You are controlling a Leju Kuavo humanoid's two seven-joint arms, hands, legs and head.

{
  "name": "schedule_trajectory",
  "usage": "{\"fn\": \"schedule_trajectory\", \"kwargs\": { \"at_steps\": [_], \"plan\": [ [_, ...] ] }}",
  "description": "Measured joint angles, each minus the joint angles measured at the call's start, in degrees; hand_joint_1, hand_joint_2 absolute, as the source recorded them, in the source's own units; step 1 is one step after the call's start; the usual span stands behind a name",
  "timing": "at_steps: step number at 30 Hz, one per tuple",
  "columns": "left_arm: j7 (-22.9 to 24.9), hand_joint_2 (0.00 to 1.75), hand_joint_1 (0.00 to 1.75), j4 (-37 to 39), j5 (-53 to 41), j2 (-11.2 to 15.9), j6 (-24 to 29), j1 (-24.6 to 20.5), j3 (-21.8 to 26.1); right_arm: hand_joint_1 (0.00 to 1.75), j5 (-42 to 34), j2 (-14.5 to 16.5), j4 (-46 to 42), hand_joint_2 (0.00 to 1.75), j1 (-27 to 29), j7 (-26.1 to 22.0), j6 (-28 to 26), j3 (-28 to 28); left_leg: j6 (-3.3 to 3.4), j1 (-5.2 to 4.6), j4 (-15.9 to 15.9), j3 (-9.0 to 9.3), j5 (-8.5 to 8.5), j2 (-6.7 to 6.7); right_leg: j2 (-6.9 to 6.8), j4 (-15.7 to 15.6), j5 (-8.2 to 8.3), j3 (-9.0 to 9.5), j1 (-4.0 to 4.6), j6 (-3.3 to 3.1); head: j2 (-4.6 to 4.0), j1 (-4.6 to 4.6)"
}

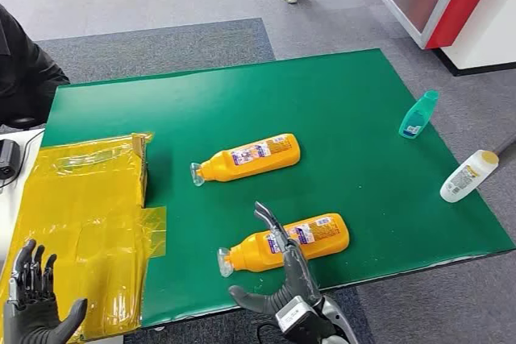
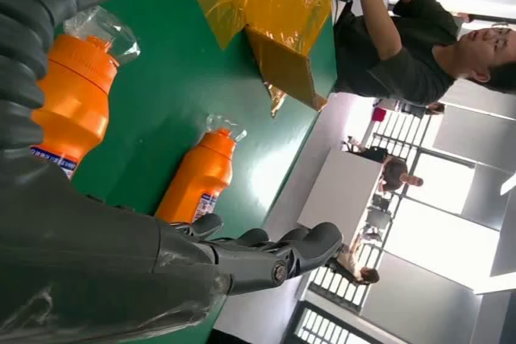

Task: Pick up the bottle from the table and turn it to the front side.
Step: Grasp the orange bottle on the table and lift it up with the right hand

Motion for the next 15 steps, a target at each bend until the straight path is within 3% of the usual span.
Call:
{"fn": "schedule_trajectory", "kwargs": {
  "at_steps": [15],
  "plan": [
    [0.00, 1.75, 0.00, 0.17, -2.40, -0.47, 3.37, 0.16, -5.78, 0.00, 0.02, -0.66, -4.22, 1.75, 5.09, 1.38, -1.15, -1.11, 0.00, -0.01, 0.00, 0.00, -0.01, 0.00, 0.00, 0.00, 0.00, -0.03, -0.03, 0.00, 0.00, 0.00]
  ]
}}
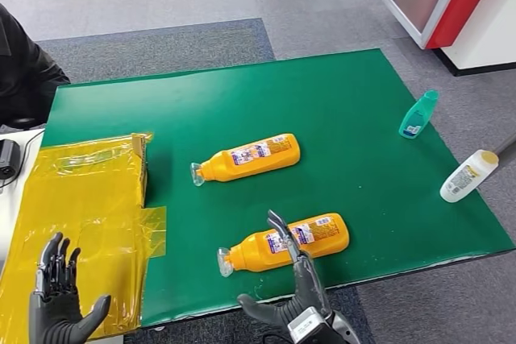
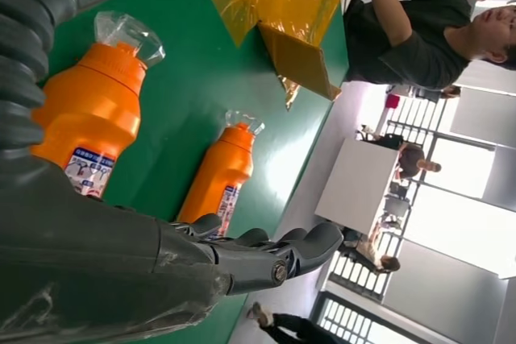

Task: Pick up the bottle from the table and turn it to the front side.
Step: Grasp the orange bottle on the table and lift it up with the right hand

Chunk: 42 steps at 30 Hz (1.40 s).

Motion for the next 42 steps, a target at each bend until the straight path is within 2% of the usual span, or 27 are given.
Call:
{"fn": "schedule_trajectory", "kwargs": {
  "at_steps": [6, 24, 27, 30, 34, 42],
  "plan": [
    [-0.01, 1.75, 0.00, 0.37, 0.03, 0.01, 0.63, 0.19, -1.03, 0.00, 2.74, 0.00, -0.12, 1.75, 0.02, 1.38, -0.95, -0.03, 0.00, 0.00, 0.00, 0.00, 0.00, 0.00, 0.00, 0.00, 0.00, 0.00, 0.00, 0.00, 0.00, 0.00],
    [0.00, 1.75, 0.00, 0.64, 0.38, 0.08, 1.63, 0.19, -1.95, 0.00, 4.40, -0.09, -0.10, 1.75, 0.06, 2.98, -1.94, 0.01, 0.00, 0.00, 0.00, 0.00, 0.00, 0.00, 0.00, 0.00, 0.00, -0.01, 0.00, 0.00, 0.00, 0.00],
    [0.00, 1.75, 0.00, 0.73, -0.01, 0.11, 2.38, 0.19, -2.73, 0.00, 6.92, -0.45, -0.13, 1.75, 0.09, 4.73, -3.49, 0.01, 0.00, 0.00, 0.00, 0.00, 0.00, 0.00, 0.00, 0.00, 0.00, -0.01, 0.00, 0.00, 0.00, 0.00],
    [0.00, 1.75, 0.00, 0.84, 0.02, 0.33, 3.43, 0.23, -3.28, 0.00, 11.81, -2.24, -0.50, 1.75, 0.00, 8.99, -4.07, -0.49, 0.01, -0.02, 0.00, 0.00, 0.00, 0.00, 0.00, 0.00, 0.01, 0.01, -0.02, 0.02, 0.00, 0.00],
    [0.00, 1.75, 0.00, 1.72, -0.59, 0.81, 2.87, 0.19, -3.46, 0.00, 17.38, -5.76, -1.00, 1.75, -0.99, 14.18, -1.19, -2.41, 0.03, -0.06, 0.00, 0.00, 0.01, 0.00, 0.00, 0.00, 0.04, 0.06, -0.05, 0.05, 0.00, 0.00],
    [0.08, 1.75, 0.00, 5.18, -4.30, 0.91, -0.72, -0.37, -2.49, 0.00, 22.03, -10.45, -0.54, 1.75, -5.01, 19.81, 4.49, -5.41, 0.07, -0.07, 0.00, 0.00, 0.04, 0.00, 0.00, -0.01, 0.06, 0.07, -0.07, 0.08, 0.00, 0.00]
  ]
}}
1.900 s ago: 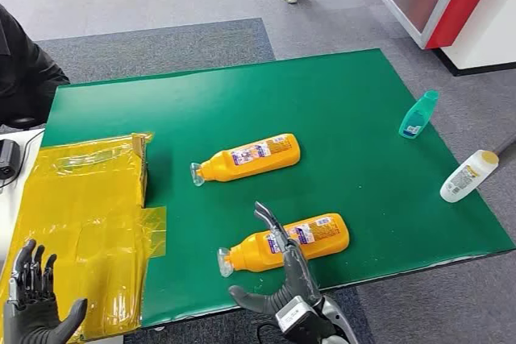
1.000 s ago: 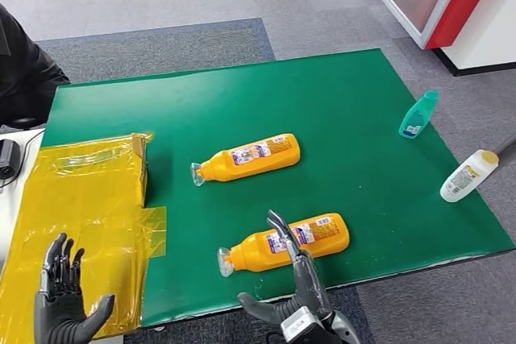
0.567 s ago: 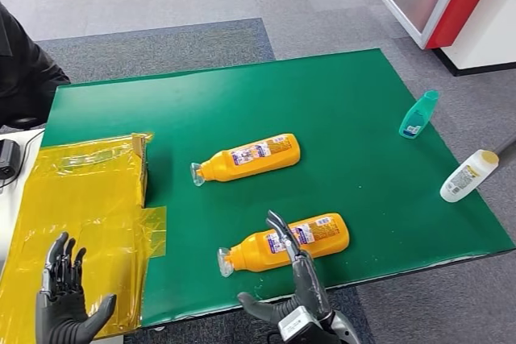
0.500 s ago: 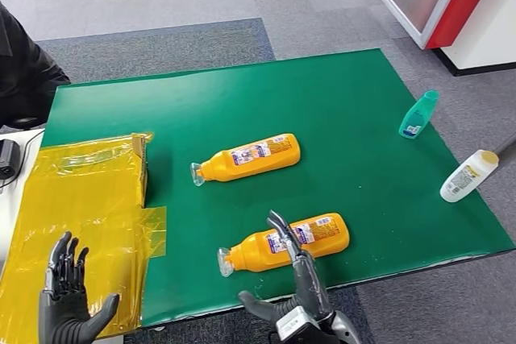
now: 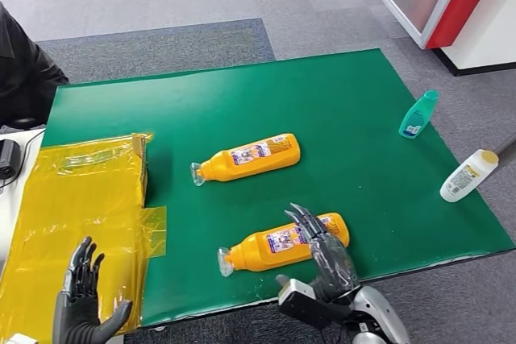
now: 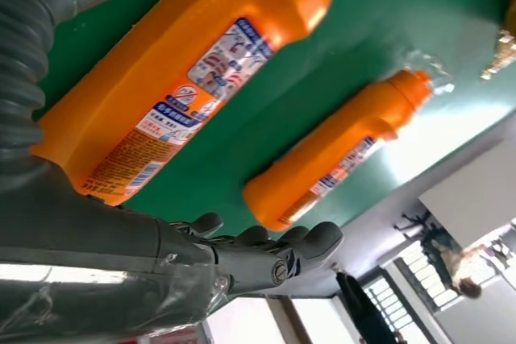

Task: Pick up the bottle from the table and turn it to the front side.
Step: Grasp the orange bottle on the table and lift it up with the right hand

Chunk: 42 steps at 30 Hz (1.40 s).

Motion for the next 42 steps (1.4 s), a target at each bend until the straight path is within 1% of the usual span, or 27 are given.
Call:
{"fn": "schedule_trajectory", "kwargs": {
  "at_steps": [3, 7, 12, 18, 22, 26, 30, 32, 34, 36, 42],
  "plan": [
    [0.14, 1.75, 0.00, 1.52, -1.21, 0.10, -1.12, -0.62, 0.20, 0.00, 1.25, -2.08, 2.02, 1.75, -3.45, 2.80, 4.04, -0.58, 0.04, -0.01, 0.00, -0.01, 0.03, 0.00, 0.01, 0.00, 0.04, 0.01, 0.00, 0.04, 0.00, 0.00],
    [0.27, 1.75, 0.00, 3.15, -1.64, 0.40, -1.58, -1.51, 0.28, 0.00, 3.06, -4.86, 6.61, 1.75, -10.11, 5.76, 9.13, -0.84, 0.11, -0.04, 0.01, -0.01, 0.10, 0.01, 0.00, 0.00, 0.12, 0.00, -0.04, 0.13, 0.00, 0.01],
    [0.27, 1.75, 0.00, 4.62, -1.31, 1.04, -1.52, -2.45, 0.26, 0.00, 4.86, -8.07, 12.85, 1.75, -17.96, 8.47, 15.81, 0.68, 0.18, -0.11, 0.01, -0.02, 0.17, 0.01, 0.00, 0.00, 0.18, 0.01, -0.11, 0.18, 0.00, 0.01],
    [0.27, 1.75, 0.00, 6.35, -0.33, 2.01, -0.76, -3.40, -0.02, 0.00, 5.69, -11.38, 21.16, 1.75, -26.37, 10.30, 22.73, 5.37, 0.24, -0.14, 0.01, -0.05, 0.23, 0.00, -0.01, 0.00, 0.24, -0.01, -0.14, 0.24, 0.00, 0.01],
    [0.27, 1.75, 0.00, 7.52, 0.49, 2.82, -0.17, -3.93, -0.28, 0.00, 4.36, -13.62, 25.77, 1.75, -30.58, 10.18, 26.83, 9.15, 0.25, -0.16, 0.01, -0.06, 0.23, 0.00, -0.01, 0.00, 0.25, -0.02, -0.16, 0.26, 0.00, 0.00],
    [0.26, 1.75, 0.00, 8.78, 1.07, 3.57, 0.22, -4.46, -0.59, 0.00, 2.17, -15.65, 28.38, 1.75, -33.68, 9.62, 29.23, 12.53, 0.25, -0.17, 0.02, -0.06, 0.23, 0.00, -0.01, 0.00, 0.25, -0.02, -0.18, 0.26, 0.00, 0.00],
    [0.25, 1.75, 0.00, 9.89, 1.41, 4.25, 0.55, -5.04, -1.47, 0.00, 1.51, -16.86, 30.25, 1.75, -36.15, 9.41, 30.05, 15.68, 0.25, -0.17, 0.02, -0.05, 0.24, 0.00, -0.01, 0.00, 0.25, -0.02, -0.18, 0.27, 0.00, 0.01],
    [0.25, 1.75, 0.00, 10.40, 1.53, 4.48, 0.78, -5.31, -1.92, 0.18, 1.36, -17.21, 30.91, 1.75, -37.05, 9.22, 30.05, 17.02, 0.26, -0.17, 0.02, -0.04, 0.24, 0.00, -0.01, 0.00, 0.26, -0.01, -0.18, 0.27, 0.00, 0.01],
    [0.25, 1.75, 0.00, 10.80, 1.61, 4.68, 1.00, -5.42, -2.26, 1.06, 1.16, -17.49, 31.26, 1.75, -37.64, 9.01, 29.93, 17.97, 0.26, -0.17, 0.02, -0.04, 0.24, 0.00, -0.01, 0.00, 0.26, 0.00, -0.18, 0.28, 0.00, 0.01],
    [0.25, 1.75, 0.00, 11.09, 1.73, 4.88, 1.17, -5.44, -2.68, 1.75, 0.91, -17.81, 31.40, 1.75, -38.05, 8.80, 29.72, 18.77, 0.26, -0.17, 0.02, -0.04, 0.24, 0.00, -0.01, 0.00, 0.27, 0.00, -0.18, 0.28, 0.00, 0.02],
    [0.25, 1.75, 0.00, 11.63, 2.27, 5.29, 1.60, -5.44, -3.28, 1.75, -0.35, -19.01, 31.34, 1.75, -38.68, 8.23, 29.22, 20.48, 0.27, -0.17, 0.03, -0.03, 0.24, 0.00, -0.01, 0.00, 0.27, 0.00, -0.19, 0.29, 0.00, 0.00]
  ]
}}
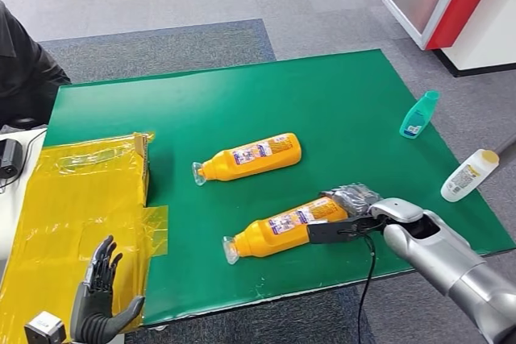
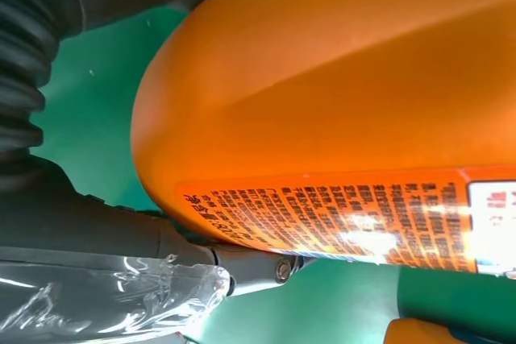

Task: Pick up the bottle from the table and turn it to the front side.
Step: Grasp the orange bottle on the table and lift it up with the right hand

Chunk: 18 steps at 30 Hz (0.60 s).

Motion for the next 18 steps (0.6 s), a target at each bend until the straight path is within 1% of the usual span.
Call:
{"fn": "schedule_trajectory", "kwargs": {
  "at_steps": [5, 8, 11, 14, 18],
  "plan": [
    [0.00, 1.75, 0.00, 0.15, 0.37, 0.17, 0.37, 0.16, -0.05, 1.75, -2.21, -1.54, -2.09, 1.75, 1.19, -0.48, -2.38, 0.75, 0.00, 0.00, 0.00, -0.01, 0.00, 0.00, 0.00, 0.00, 0.00, 0.00, 0.00, 0.00, 0.00, 0.01],
    [0.00, 1.75, 0.00, 0.15, 0.37, 0.19, 0.35, 0.45, -0.02, 1.75, -3.52, -2.22, -4.62, 1.75, 3.49, -0.59, -4.51, 0.56, 0.00, 0.00, 0.00, -0.03, 0.00, -0.01, 0.00, 0.00, 0.00, -0.01, 0.00, 0.00, 0.00, 0.01],
    [0.00, 1.75, 0.00, 0.15, 0.32, 0.16, 0.16, 0.79, 0.04, 1.75, -4.77, -2.27, -7.25, 1.75, 6.55, -1.00, -7.38, -0.58, 0.00, 0.00, 0.00, -0.08, -0.01, -0.02, -0.01, 0.00, -0.01, -0.04, 0.01, 0.01, 0.00, 0.01],
    [0.00, 1.75, 0.00, 0.13, -0.11, 0.00, -0.32, 1.12, 0.14, 1.75, -5.76, -1.67, -9.81, 1.75, 9.87, -1.92, -10.66, -3.01, 0.00, 0.00, -0.01, -0.11, -0.01, -0.03, -0.01, 0.00, -0.02, -0.06, 0.02, 0.00, 0.00, 0.01],
    [-0.01, 1.75, 0.00, 0.00, -1.19, -0.54, -1.00, 1.52, 0.41, 1.75, -7.11, 1.18, -12.90, 1.75, 14.44, -3.45, -13.97, -7.72, 0.00, 0.00, -0.01, -0.13, -0.01, -0.03, -0.01, 0.00, -0.03, -0.08, 0.03, 0.00, 0.00, 0.02]
  ]
}}
